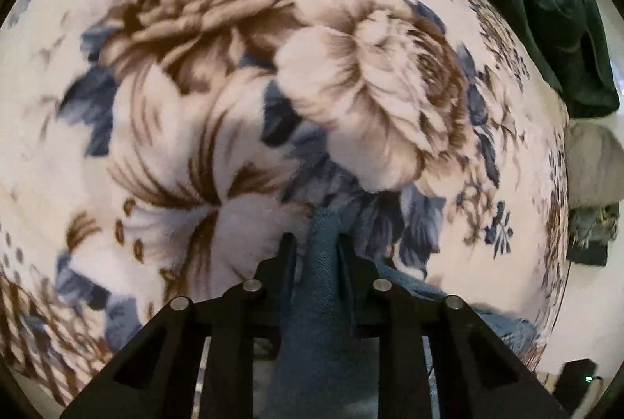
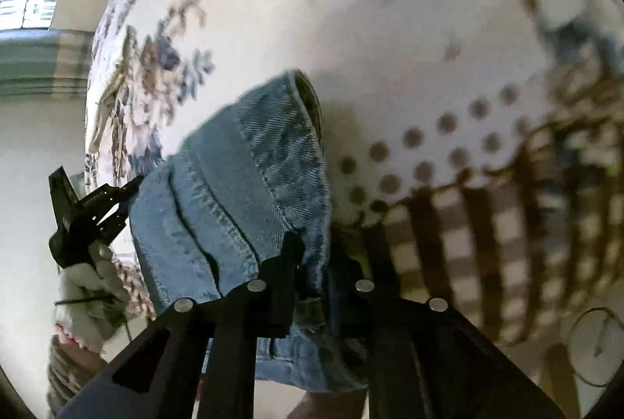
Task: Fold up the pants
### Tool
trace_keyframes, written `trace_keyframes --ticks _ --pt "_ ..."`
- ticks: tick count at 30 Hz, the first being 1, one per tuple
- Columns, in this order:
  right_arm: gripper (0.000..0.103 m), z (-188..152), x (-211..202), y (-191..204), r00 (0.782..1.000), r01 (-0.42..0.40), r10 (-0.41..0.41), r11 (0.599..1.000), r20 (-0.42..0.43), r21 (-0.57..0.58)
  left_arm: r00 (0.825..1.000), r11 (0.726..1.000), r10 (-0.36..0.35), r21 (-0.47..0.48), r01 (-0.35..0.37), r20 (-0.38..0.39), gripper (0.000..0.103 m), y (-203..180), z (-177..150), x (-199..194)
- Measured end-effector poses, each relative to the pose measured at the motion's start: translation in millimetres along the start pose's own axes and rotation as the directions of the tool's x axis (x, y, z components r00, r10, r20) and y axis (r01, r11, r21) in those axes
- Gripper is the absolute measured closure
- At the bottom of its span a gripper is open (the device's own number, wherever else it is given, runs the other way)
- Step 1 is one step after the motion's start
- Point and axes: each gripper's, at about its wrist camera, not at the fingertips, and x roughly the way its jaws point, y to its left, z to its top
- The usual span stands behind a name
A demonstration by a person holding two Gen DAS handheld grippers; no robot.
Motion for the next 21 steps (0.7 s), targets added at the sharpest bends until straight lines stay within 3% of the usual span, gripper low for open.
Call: trace_keyframes --ticks 3,5,7,9,11,12,13,15,18,19,21 --pt "0.094 -6.0 -12.1 -14.6 0.999 0.031 -0.032 0.999 0.03 0.036 1.0 1.0 -0.01 0.003 0.01 -0.008 0.069 -4.5 -4.8 -17.5" --pt "0.093 -6.9 -5.9 -24.2 1.0 0.024 -0.024 0.998 -0.01 0.055 0.999 0.999 -0.016 0.045 0.014 0.037 0.064 -11.2 -16.2 -38.2" --pt "0.091 -6.9 4.8 -29.5 0.998 -0.006 0.01 0.998 -0.065 0.068 0.997 0.993 0.014 0.114 -0.022 0.074 0.03 -22.6 -30.3 -52.7" --pt "0.081 -7.3 6.8 -35.0 0.995 -0.012 0.021 0.995 -0.094 0.095 0.997 0.988 0.029 0.148 -0.04 0.076 0.025 -28.1 -40.3 -54.7" --pt "0.079 -10.5 0.2 -37.5 0.993 -0.053 0.064 0.992 -0.095 0.116 0.994 0.982 0.067 0.172 -0.081 0.086 0.025 -27.4 -50.6 -54.7" --pt "0.069 -14.9 -6.6 -39.0 0.993 -0.072 0.082 0.991 -0.088 0.117 0.994 0.981 0.074 0.173 -0.087 0.083 0.025 -25.5 -54.3 -54.0" --pt "0.049 -19.7 -11.1 -38.4 0.992 -0.09 0.1 0.99 -0.083 0.111 0.994 0.982 0.077 0.169 -0.09 0.08 0.025 -22.3 -56.6 -54.3" --pt "0.031 -32.4 -14.4 -36.4 0.987 -0.122 0.131 0.988 -0.093 0.098 0.994 0.984 0.083 0.154 -0.094 0.076 0.025 -16.5 -64.4 -57.1" --pt "0.031 -50.5 3.1 -35.4 0.979 -0.105 0.12 0.99 -0.163 0.097 0.99 0.984 0.1 0.136 -0.112 0.094 0.025 -12.0 -79.3 -64.7" --pt "0.035 -54.5 9.2 -33.4 0.981 -0.086 0.1 0.992 -0.165 0.093 0.988 0.984 0.115 0.128 -0.128 0.104 0.025 -9.6 -87.0 -68.1" --pt "0.058 -64.8 12.2 -34.0 0.99 -0.03 0.042 0.996 -0.137 0.088 0.986 0.983 0.128 0.12 -0.141 0.108 0.025 -6.4 -97.5 -71.9"
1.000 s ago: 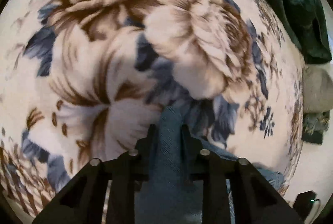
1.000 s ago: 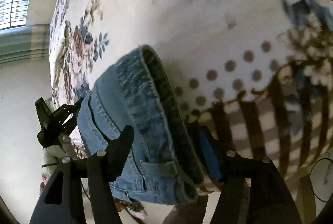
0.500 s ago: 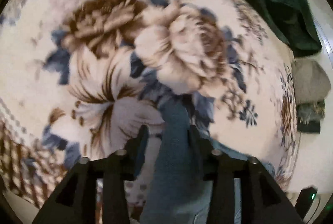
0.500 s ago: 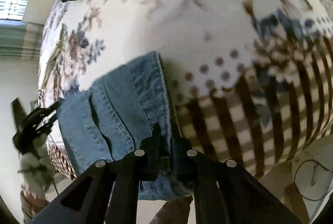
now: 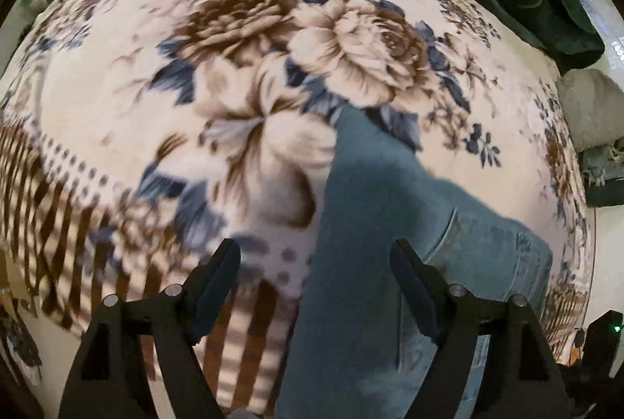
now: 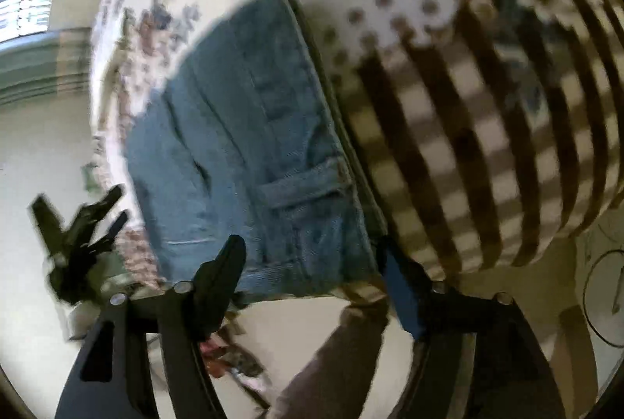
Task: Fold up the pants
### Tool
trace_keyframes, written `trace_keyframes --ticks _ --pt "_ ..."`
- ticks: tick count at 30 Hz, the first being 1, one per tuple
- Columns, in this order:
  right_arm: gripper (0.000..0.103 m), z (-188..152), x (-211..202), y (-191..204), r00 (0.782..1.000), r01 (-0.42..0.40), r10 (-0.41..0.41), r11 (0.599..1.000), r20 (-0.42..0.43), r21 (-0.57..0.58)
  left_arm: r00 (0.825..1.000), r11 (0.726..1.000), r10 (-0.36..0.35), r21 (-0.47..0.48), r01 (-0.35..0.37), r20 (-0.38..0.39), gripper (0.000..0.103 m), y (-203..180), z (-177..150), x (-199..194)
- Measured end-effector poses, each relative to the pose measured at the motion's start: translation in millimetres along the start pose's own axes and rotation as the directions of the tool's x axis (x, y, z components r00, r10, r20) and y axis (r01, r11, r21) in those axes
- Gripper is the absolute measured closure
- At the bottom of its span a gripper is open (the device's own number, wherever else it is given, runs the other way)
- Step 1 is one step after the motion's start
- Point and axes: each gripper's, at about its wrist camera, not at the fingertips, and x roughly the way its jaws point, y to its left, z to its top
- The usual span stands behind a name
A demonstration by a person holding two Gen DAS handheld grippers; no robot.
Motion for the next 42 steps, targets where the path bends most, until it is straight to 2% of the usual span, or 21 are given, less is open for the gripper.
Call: trace_keyframes --ticks 1,4,8,9,11,12,13,14,16,18,19,20,21,22,23,24,26,28,37,40,42 --pt "0.062 -4.1 1.0 0.0 0.999 0.032 -0.031 0.999 0.01 -0.008 1.0 1.0 0.008 0.0 -0.008 -0.006 0.025 0.5 -6.5 -0.8" --pt "0.063 -9.0 4.8 4.2 0.99 0.142 -0.14 0.986 0.025 -0.084 0.999 1.0 0.008 -0.011 -0.009 -0.053 0.025 1.2 -21.7 1.3" --pt "0.058 0.5 0.8 16.8 0.991 0.134 -0.134 0.986 0.003 -0.102 0.995 0.999 0.036 0.021 -0.035 -0.096 0.025 -6.3 -37.0 3.2" --pt "0.057 3.1 -4.7 23.7 0.99 0.139 -0.137 0.984 0.022 -0.114 0.994 0.998 0.049 0.037 -0.045 -0.096 0.025 -10.1 -39.2 1.5" --pt "0.055 6.8 -22.6 42.5 0.975 0.2 -0.178 0.965 0.136 -0.17 0.995 0.996 0.056 0.067 -0.051 -0.085 0.025 -18.1 -42.4 -2.6" --pt "0.037 6.7 -30.2 51.8 0.961 0.23 -0.19 0.952 0.199 -0.201 0.995 0.996 0.055 0.077 -0.049 -0.08 0.025 -22.6 -44.8 -4.3" --pt "0.012 9.1 -33.3 59.4 0.952 0.245 -0.19 0.941 0.239 -0.231 0.996 0.996 0.044 0.084 -0.037 -0.082 0.025 -28.8 -47.9 -5.0" --pt "0.006 12.9 -34.0 66.3 0.949 0.256 -0.192 0.931 0.249 -0.259 0.995 0.996 0.034 0.09 -0.026 -0.09 0.025 -33.0 -51.2 -3.7" --pt "0.006 22.7 -28.5 76.8 0.951 0.268 -0.208 0.922 0.227 -0.278 0.992 0.993 0.037 0.115 -0.023 -0.124 0.025 -43.4 -58.4 6.8" --pt "0.006 30.4 -17.8 89.4 0.956 0.27 -0.219 0.919 0.198 -0.288 0.988 0.985 0.084 0.158 -0.063 -0.131 0.025 -51.5 -63.1 17.5" --pt "0.007 31.7 -12.3 93.6 0.956 0.276 -0.227 0.913 0.186 -0.302 0.986 0.979 0.118 0.18 -0.096 -0.119 0.021 -55.3 -65.9 23.0" --pt "0.009 32.5 -5.4 100.4 0.952 0.295 -0.251 0.901 0.175 -0.318 0.985 0.977 0.129 0.185 -0.106 -0.116 0.018 -56.6 -66.8 27.7" --pt "0.019 30.4 -1.0 102.5 0.948 0.312 -0.269 0.889 0.172 -0.335 0.984 0.976 0.132 0.187 -0.109 -0.118 0.014 -57.4 -67.7 33.5" --pt "0.034 27.5 4.3 108.3 0.938 0.343 -0.297 0.868 0.177 -0.359 0.983 0.975 0.14 0.192 -0.115 -0.122 0.009 -58.2 -67.7 37.8" --pt "0.038 24.2 10.5 116.3 0.925 0.379 -0.33 0.838 0.19 -0.391 0.98 0.974 0.148 0.192 -0.122 -0.13 0.006 -58.2 -66.6 43.2" --pt "0.039 19.8 13.7 116.3 0.918 0.397 -0.345 0.821 0.197 -0.41 0.978 0.976 0.149 0.183 -0.121 -0.146 0.0 -57.4 -65.3 49.5" --pt "0.039 9.3 24.9 120.8 0.898 0.439 -0.388 0.784 0.205 -0.438 0.976 0.985 0.118 0.147 -0.092 -0.183 0.0 -52.2 -56.9 62.8" --pt "0.039 7.3 34.1 121.6 0.888 0.459 -0.413 0.767 0.204 -0.448 0.973 0.992 0.079 0.111 -0.056 -0.215 0.0 -44.9 -49.9 72.9" --pt "0.039 16.5 52.1 114.4 0.882 0.469 -0.436 0.782 0.176 -0.411 0.967 0.997 -0.076 -0.005 0.077 -0.242 0.0 -22.7 -37.3 93.6" --pt "0.038 19.0 56.4 113.3 0.878 0.477 -0.444 0.781 0.178 -0.404 0.962 0.995 -0.098 -0.011 0.099 -0.255 0.0 -19.2 -36.6 97.1" --pt "0.038 21.2 52.0 113.8 0.889 0.457 -0.424 0.806 0.17 -0.377 0.961 0.995 -0.098 -0.011 0.098 -0.259 0.0 -17.4 -36.1 99.1"
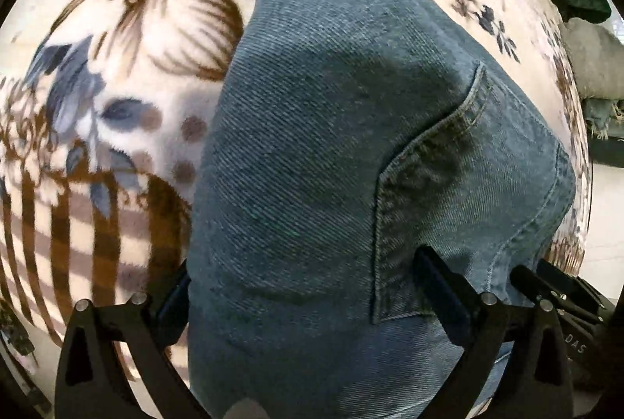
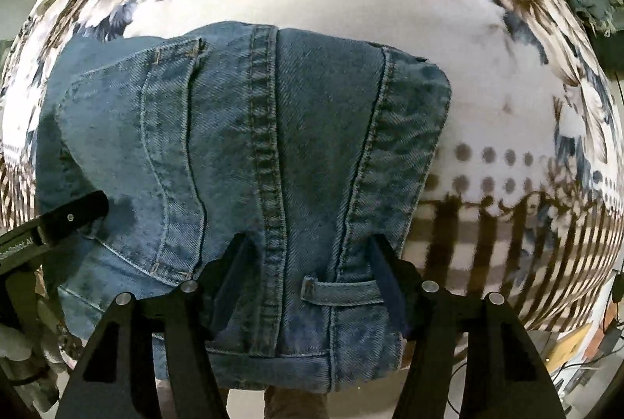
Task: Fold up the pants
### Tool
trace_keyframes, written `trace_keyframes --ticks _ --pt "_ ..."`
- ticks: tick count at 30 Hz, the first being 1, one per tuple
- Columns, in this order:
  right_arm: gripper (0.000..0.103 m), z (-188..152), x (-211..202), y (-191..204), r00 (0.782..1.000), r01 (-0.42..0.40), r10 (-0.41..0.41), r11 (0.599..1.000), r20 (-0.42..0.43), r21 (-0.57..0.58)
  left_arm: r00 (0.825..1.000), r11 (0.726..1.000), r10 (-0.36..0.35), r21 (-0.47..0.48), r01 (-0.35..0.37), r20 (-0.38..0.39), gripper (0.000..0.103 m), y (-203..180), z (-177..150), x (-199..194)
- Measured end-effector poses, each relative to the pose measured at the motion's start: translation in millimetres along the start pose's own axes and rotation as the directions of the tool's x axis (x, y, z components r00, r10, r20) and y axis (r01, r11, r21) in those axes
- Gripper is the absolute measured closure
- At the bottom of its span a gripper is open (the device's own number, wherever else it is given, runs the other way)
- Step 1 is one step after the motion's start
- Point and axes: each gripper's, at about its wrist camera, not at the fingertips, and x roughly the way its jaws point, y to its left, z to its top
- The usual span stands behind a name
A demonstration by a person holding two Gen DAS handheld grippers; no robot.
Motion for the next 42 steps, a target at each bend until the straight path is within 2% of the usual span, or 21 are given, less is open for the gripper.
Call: trace_keyframes --ticks 3,6,9,11,13,15,17,18,19,21,22,25,28,30,32,35,37,39,40,41,42 --pt "0.035 11.9 -18.7 -19.7 0.995 -0.076 0.069 0.992 0.074 0.097 1.0 1.0 -0.009 -0.003 0.009 0.002 0.0 1.9 3.2 1.2" --pt "0.02 11.0 -28.4 -51.1 0.982 -0.157 0.13 0.965 0.138 0.21 1.0 1.0 -0.019 0.001 0.019 0.01 0.0 12.3 -1.9 -1.6" --pt "0.019 14.0 -5.6 -68.6 0.977 -0.212 0.203 0.937 0.06 0.277 1.0 1.0 -0.024 0.002 0.024 0.017 0.0 16.9 -4.8 -2.5" --pt "0.036 14.0 17.1 -80.2 0.962 -0.266 0.273 0.905 0.025 0.332 1.0 1.0 -0.022 0.003 0.021 0.017 0.0 17.5 -11.6 -5.9" --pt "0.058 10.8 17.9 -85.0 0.96 -0.276 0.275 0.895 0.054 0.351 1.0 1.0 -0.027 0.006 0.027 0.004 0.0 18.1 -11.5 -6.9" --pt "0.059 8.6 11.0 -86.8 0.959 -0.282 0.277 0.898 0.062 0.339 0.999 0.999 -0.047 0.004 0.047 -0.012 0.0 18.4 -9.6 -12.5" --pt "0.059 0.2 -1.8 -91.2 0.949 -0.315 0.306 0.886 0.082 0.341 0.993 0.992 -0.12 -0.033 0.12 0.003 0.0 28.9 -9.0 -23.6" --pt "0.055 -6.6 -7.8 -96.7 0.936 -0.349 0.34 0.866 0.09 0.358 0.987 0.986 -0.16 -0.055 0.16 0.015 0.0 35.5 -8.9 -29.9" --pt "0.042 -17.7 -14.3 -105.7 0.918 -0.392 0.381 0.831 0.109 0.394 0.978 0.975 -0.205 -0.079 0.207 0.036 0.0 43.9 -9.9 -38.1" --pt "0.022 -46.6 -21.0 -122.9 0.868 -0.487 0.465 0.732 0.173 0.477 0.964 0.959 -0.251 -0.111 0.26 0.083 0.0 59.9 -11.9 -53.8" --pt "0.022 -59.7 -19.4 -128.7 0.849 -0.516 0.491 0.691 0.195 0.507 0.957 0.951 -0.271 -0.12 0.283 0.105 0.0 67.3 -12.5 -60.8" --pt "0.022 -91.1 -2.6 -135.8 0.815 -0.549 0.538 0.595 0.218 0.586 0.938 0.928 -0.324 -0.152 0.341 0.126 0.0 83.6 -9.6 -63.5" --pt "0.022 -102.2 27.7 -125.7 0.741 -0.62 0.62 0.483 0.259 0.618 0.922 0.902 -0.37 -0.191 0.386 0.115 0.0 89.6 -5.3 -49.6" --pt "0.022 -101.0 46.9 -113.5 0.679 -0.673 0.673 0.413 0.293 0.613 0.916 0.893 -0.388 -0.204 0.402 0.106 0.0 88.5 -3.1 -39.6" --pt "0.022 -96.8 58.3 -98.7 0.64 -0.716 0.7 0.394 0.317 0.577 0.921 0.899 -0.378 -0.2 0.389 0.092 0.0 85.7 -2.4 -31.9" --pt "0.02 -82.6 73.3 -71.2 0.609 -0.756 0.719 0.398 0.335 0.52 0.927 0.91 -0.368 -0.176 0.376 0.079 0.0 79.8 -0.8 -28.6" --pt "0.018 -76.4 78.2 -61.3 0.621 -0.752 0.712 0.426 0.327 0.503 0.926 0.909 -0.371 -0.173 0.379 0.073 0.0 80.9 -0.4 -28.4" --pt "0.014 -72.6 74.4 -55.2 0.61 -0.763 0.717 0.417 0.336 0.494 0.924 0.907 -0.377 -0.174 0.383 0.068 0.0 82.0 0.7 -26.8" --pt "0.014 -71.7 71.6 -53.5 0.59 -0.777 0.729 0.397 0.346 0.488 0.923 0.907 -0.379 -0.174 0.385 0.064 0.0 82.2 1.4 -25.8" --pt "0.014 -70.5 66.2 -52.3 0.544 -0.809 0.752 0.354 0.371 0.468 0.923 0.907 -0.379 -0.172 0.384 0.059 0.0 82.2 2.5 -24.5" --pt "0.014 -69.1 59.3 -51.8 0.487 -0.846 0.777 0.305 0.4 0.437 0.923 0.907 -0.38 -0.171 0.384 0.057 0.0 81.5 4.5 -23.3"
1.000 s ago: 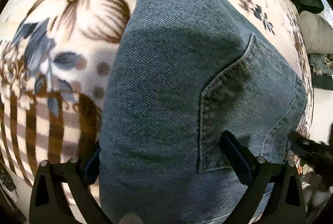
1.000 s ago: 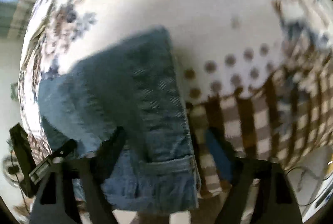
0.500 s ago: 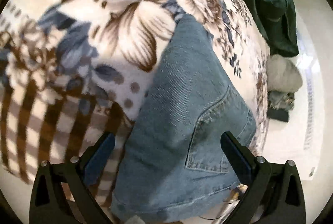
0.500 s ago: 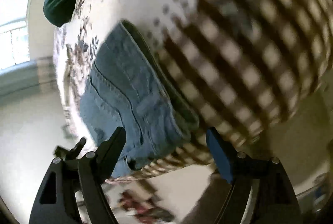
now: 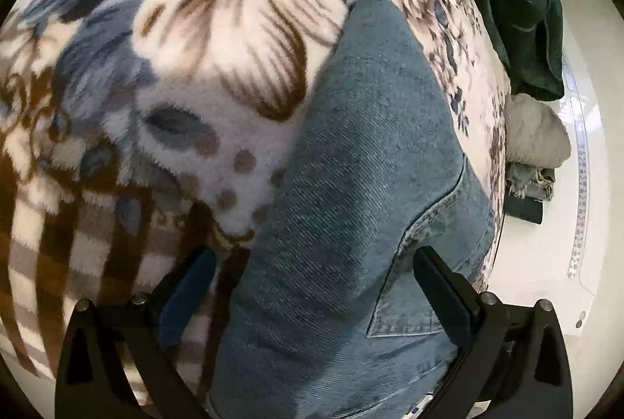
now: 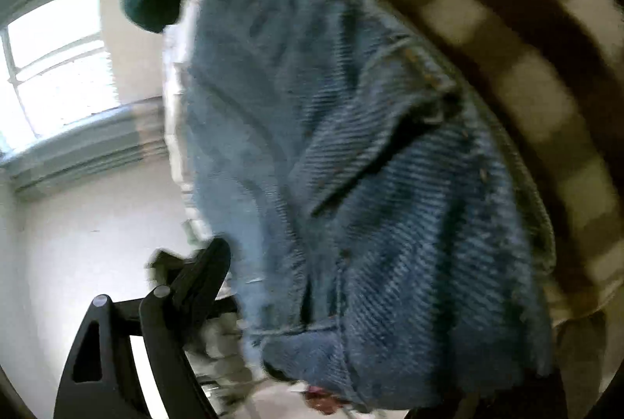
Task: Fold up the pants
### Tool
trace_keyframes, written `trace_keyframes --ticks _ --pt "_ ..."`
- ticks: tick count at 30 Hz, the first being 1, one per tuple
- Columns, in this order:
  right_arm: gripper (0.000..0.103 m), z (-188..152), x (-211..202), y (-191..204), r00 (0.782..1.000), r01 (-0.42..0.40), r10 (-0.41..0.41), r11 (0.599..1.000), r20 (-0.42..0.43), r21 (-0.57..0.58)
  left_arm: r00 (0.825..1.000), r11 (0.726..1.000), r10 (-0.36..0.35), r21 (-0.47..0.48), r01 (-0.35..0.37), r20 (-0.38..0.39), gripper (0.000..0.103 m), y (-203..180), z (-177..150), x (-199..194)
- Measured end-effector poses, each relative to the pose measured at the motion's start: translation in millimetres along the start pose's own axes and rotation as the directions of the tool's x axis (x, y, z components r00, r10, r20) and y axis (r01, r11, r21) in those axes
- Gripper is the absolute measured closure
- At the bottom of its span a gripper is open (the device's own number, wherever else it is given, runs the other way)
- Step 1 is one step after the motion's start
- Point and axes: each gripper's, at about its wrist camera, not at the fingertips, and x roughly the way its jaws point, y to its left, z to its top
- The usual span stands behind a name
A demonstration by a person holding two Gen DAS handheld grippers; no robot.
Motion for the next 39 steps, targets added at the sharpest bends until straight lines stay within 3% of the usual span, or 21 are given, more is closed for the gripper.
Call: trace_keyframes --ticks 2,5,9,11,12,14,15,19,25,34,39 --pt "0.015 -0.9 3.6 9.5 1.0 0.02 -0.021 0.998 -0.015 -0.051 1.0 1.0 -0.005 -0.004 0.005 -0.005 0.0 1.7 0.9 0.2" --pt "0.015 3.2 26.6 3.3 0.981 0.184 -0.188 0.979 -0.042 -0.085 1.0 1.0 -0.006 0.004 0.006 -0.017 0.0 2.9 0.2 1.9" --pt "0.016 4.1 34.2 7.4 0.984 0.176 -0.177 0.983 -0.021 -0.046 1.0 1.0 -0.001 0.029 0.002 -0.023 0.0 -1.2 -0.1 1.7" --pt "0.038 -0.6 32.8 19.5 0.978 0.209 -0.209 0.975 0.01 -0.07 0.999 0.998 -0.047 0.037 0.046 0.023 0.012 -7.7 -5.2 -7.3" --pt "0.052 -4.9 28.3 20.0 0.975 0.223 -0.222 0.971 0.017 -0.084 0.998 0.998 -0.044 0.044 0.042 0.034 0.024 -11.2 -7.5 -9.8" --pt "0.056 -10.3 27.3 21.4 0.977 0.212 -0.211 0.973 0.031 -0.086 0.999 0.997 -0.005 0.077 0.001 0.05 0.042 -20.2 -13.1 -13.5" --pt "0.059 -12.6 27.1 24.8 0.977 0.211 -0.209 0.974 0.037 -0.086 0.998 0.996 0.001 0.084 -0.006 0.061 0.057 -22.6 -16.5 -16.8" --pt "0.066 -22.8 21.6 42.7 0.971 0.236 -0.23 0.963 0.06 -0.129 0.995 0.996 -0.016 0.092 0.007 0.097 0.076 -29.6 -23.1 -30.8" --pt "0.07 -21.9 -13.6 79.4 0.973 0.228 -0.219 0.957 0.068 -0.18 0.989 0.994 -0.016 0.107 0.0 0.146 0.082 -53.3 -23.3 -59.9" --pt "0.071 -26.6 -44.2 150.2 0.975 0.218 -0.22 0.939 0.022 -0.268 0.98 0.994 -0.028 0.109 0.007 0.195 0.083 -90.1 -7.5 -118.5" --pt "0.071 -14.9 -21.2 214.4 0.978 0.205 -0.203 0.928 0.038 -0.31 0.971 0.992 -0.053 0.123 0.025 0.232 0.083 -103.8 24.7 -153.2"
